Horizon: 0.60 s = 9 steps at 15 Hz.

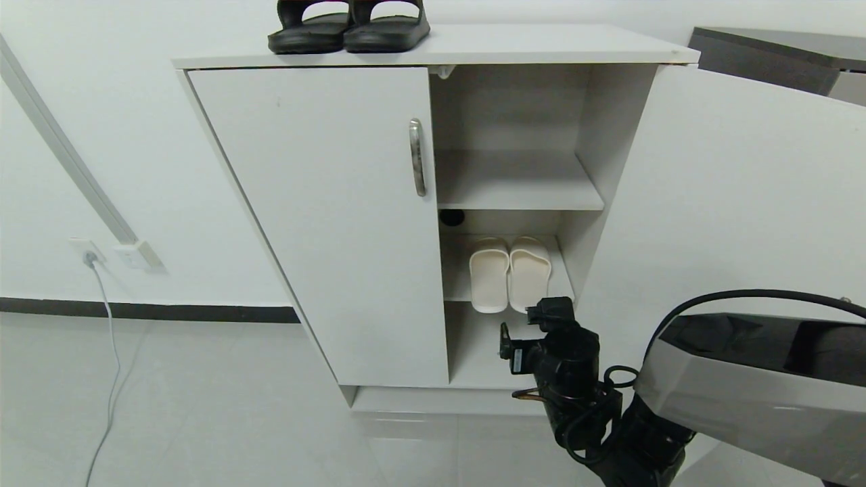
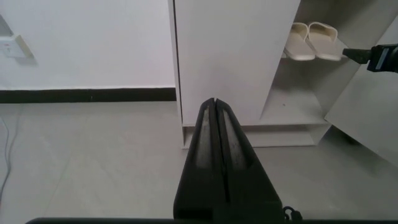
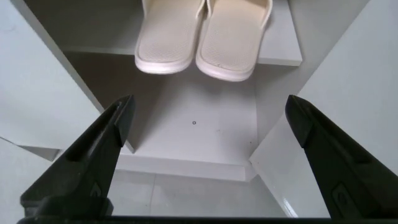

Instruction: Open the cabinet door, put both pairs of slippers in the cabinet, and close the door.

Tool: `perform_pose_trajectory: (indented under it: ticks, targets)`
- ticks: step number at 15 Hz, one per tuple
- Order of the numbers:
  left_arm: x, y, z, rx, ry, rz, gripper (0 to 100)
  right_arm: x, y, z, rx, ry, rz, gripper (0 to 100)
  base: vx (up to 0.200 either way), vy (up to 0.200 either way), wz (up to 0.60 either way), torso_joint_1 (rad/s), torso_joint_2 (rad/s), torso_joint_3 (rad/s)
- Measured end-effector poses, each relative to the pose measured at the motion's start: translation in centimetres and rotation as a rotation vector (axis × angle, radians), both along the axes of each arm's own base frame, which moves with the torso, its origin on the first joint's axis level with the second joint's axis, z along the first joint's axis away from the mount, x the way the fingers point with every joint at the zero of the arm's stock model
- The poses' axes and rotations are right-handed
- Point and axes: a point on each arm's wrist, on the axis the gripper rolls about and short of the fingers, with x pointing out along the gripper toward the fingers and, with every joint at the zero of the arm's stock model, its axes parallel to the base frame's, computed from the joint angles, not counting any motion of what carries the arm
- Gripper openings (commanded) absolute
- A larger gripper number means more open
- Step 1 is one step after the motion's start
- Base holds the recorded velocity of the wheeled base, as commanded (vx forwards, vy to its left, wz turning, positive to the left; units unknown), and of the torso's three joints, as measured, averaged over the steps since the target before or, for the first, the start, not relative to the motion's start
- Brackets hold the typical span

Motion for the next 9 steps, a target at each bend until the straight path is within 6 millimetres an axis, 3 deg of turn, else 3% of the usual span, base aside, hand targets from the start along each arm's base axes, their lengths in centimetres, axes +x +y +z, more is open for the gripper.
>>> perform_pose_trajectory:
  ticks: [5,9]
  targets:
    - [0.0,0.0,0.0,0.0,0.0,0.0,0,-0.35,-0.25,0.55,0.001,-0.002,0.001,100,0.0,0.0,0.0,0.0,0.0,0.0]
    - [0.0,0.0,0.0,0.001,0.0,-0.001,0,-0.45,-0.34,0.87,0.0,-0.005,0.001,100,0.0,0.0,0.0,0.005,0.0,0.159]
